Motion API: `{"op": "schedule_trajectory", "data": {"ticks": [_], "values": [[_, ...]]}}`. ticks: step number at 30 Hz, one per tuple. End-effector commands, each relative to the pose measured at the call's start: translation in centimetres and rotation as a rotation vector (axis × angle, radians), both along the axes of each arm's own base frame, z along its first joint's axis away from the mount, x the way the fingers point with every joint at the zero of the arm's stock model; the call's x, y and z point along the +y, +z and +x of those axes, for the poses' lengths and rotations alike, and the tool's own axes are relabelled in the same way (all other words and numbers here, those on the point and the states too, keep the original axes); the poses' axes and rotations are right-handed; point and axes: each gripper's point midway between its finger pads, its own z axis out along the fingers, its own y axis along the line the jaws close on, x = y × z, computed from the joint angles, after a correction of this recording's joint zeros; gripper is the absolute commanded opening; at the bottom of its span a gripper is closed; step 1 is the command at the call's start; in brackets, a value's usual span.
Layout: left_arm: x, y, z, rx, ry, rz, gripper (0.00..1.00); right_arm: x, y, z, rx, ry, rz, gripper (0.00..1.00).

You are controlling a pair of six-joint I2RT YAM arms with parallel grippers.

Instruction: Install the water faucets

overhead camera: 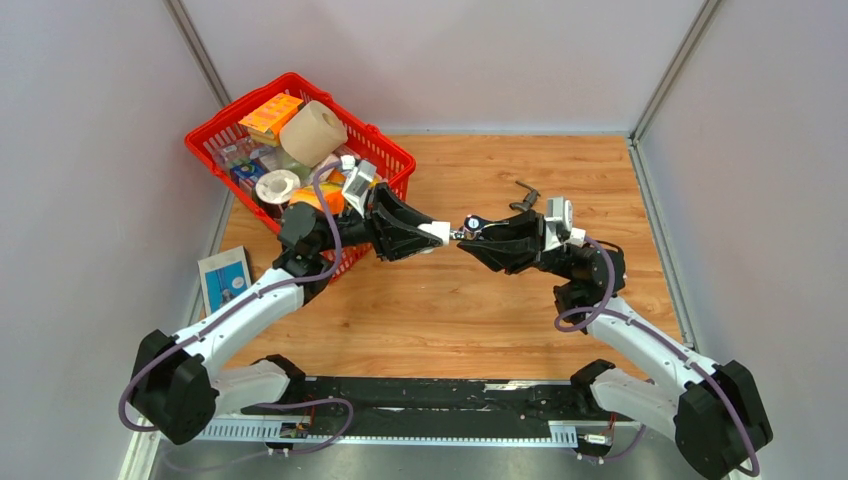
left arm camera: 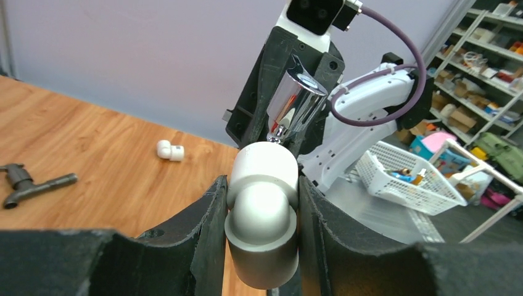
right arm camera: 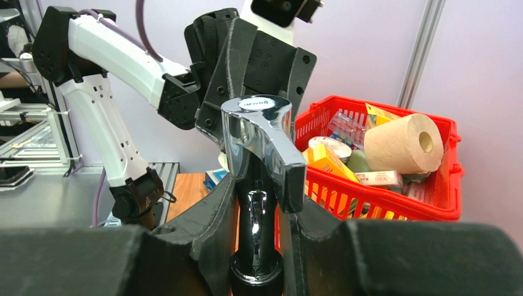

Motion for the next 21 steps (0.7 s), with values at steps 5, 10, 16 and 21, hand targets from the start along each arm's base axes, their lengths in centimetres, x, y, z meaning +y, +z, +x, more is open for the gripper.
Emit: {"op": "schedule_trajectory", "data": {"ticks": [5,10,16,21], "values": [[-0.5,1.6,-0.5,-0.342,-0.003,0.001,0.00,-0.8,3.4,-0.1,0.101,0.005,0.142,0.00],[-0.7,1.0,-1.9,-0.474,-0.131,0.033,0.00,-0.6,3.2,-0.9,0.128,0.073,0.149,0.00],[-1.1,0.9,-1.7,-0.386,-0.249,0.069,0.00,-0.3,2.1,-1.4,0.027,0.066,0.087,0.00],[-0.7,0.6,-1.8,-0.412,-0.247,0.037,0.00,-0.2,2.8,-0.5,0.049,0.041,0.080,0.00]]}}
